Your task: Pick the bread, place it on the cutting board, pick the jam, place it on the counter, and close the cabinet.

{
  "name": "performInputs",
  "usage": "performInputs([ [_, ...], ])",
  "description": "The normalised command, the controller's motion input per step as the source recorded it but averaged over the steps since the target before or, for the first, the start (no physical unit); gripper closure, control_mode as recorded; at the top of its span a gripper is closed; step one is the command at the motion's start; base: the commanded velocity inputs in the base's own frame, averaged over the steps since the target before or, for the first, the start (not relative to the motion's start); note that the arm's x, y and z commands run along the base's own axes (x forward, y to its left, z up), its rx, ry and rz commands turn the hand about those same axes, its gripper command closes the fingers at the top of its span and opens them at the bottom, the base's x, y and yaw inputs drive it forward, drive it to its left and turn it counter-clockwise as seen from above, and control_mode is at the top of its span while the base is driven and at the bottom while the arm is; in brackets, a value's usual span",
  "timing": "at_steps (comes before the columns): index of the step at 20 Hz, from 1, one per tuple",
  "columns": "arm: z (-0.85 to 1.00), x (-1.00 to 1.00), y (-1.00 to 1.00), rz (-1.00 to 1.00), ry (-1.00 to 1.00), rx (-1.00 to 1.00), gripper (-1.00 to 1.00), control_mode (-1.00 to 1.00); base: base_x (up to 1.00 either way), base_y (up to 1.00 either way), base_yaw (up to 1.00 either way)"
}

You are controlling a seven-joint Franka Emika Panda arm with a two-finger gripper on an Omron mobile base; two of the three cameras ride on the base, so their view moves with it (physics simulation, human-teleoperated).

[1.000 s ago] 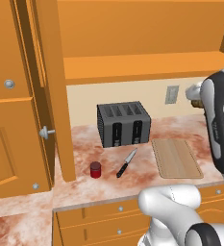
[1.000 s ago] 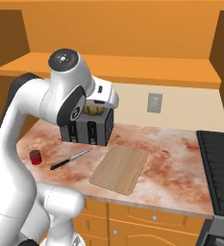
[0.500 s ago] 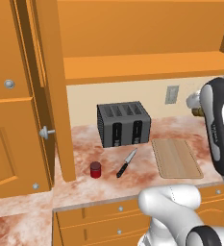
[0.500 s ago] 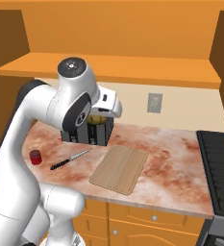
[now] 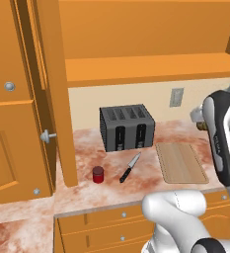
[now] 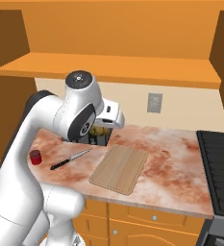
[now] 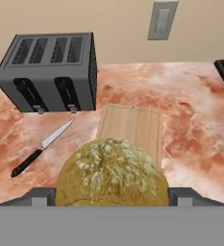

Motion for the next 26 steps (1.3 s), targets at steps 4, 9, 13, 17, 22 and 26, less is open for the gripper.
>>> performInputs([
  [4, -0.49, 0.0, -0.06, 0.0, 0.01, -0.03, 1.0, -1.0, 0.0, 0.0, 0.0],
  [9, -0.47, 0.0, -0.03, 0.0, 0.03, -0.03, 1.0, -1.0, 0.0, 0.0, 0.0],
  [13, -0.43, 0.0, -0.03, 0.0, 0.03, -0.02, 1.0, -1.0, 0.0, 0.0, 0.0],
  [17, -0.38, 0.02, -0.05, 0.0, 0.02, 0.0, 1.0, -1.0, 0.0, 0.0, 0.0],
  [22, -0.37, 0.12, -0.08, 0.0, 0.01, 0.0, 1.0, -1.0, 0.0, 0.0, 0.0],
  [26, -0.35, 0.19, -0.15, 0.0, 0.0, 0.0, 1.0, -1.0, 0.0, 0.0, 0.0],
])
